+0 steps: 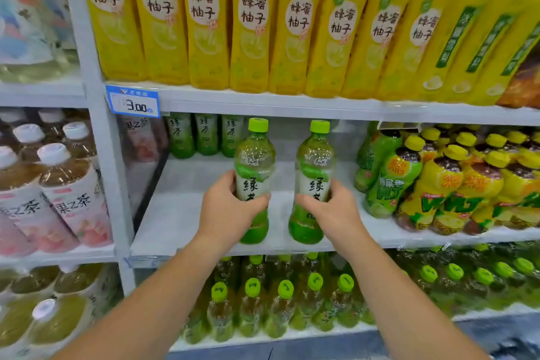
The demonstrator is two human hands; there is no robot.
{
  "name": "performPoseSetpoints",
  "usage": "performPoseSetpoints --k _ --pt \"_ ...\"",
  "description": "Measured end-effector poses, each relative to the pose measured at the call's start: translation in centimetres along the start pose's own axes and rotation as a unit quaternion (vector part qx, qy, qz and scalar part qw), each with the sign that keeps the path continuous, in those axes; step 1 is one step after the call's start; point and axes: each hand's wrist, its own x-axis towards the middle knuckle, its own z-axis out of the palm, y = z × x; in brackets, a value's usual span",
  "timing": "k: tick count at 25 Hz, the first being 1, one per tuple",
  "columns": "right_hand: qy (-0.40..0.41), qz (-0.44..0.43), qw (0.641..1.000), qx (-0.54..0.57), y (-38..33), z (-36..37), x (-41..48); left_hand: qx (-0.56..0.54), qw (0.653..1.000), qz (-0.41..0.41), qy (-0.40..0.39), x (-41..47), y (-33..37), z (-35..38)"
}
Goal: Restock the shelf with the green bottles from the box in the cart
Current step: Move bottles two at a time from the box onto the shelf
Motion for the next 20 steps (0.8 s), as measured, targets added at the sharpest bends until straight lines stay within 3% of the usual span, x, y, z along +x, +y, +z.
performPoseSetpoints --k 8,13,16,20 --pt "0.04 -0.111 0.993 0.022 6.4 2.1 3.1 -0.057 0.994 0.085 0.032 3.2 -5.5 3.4" --pt "0.006 -0.141 0.99 0.016 6.9 2.2 3.6 -0.06 0.989 0.131 0.029 3.5 -6.1 4.3" --pt "-0.035 -0.155 0.987 -0.002 7.3 1.3 2.9 -0.014 0.99 0.14 -0.007 3.2 -6.9 3.6" --pt "0.009 -0.2 0.977 -0.07 8.4 0.6 2.7 0.095 0.989 0.106 -0.03 3.4 -8.7 2.4"
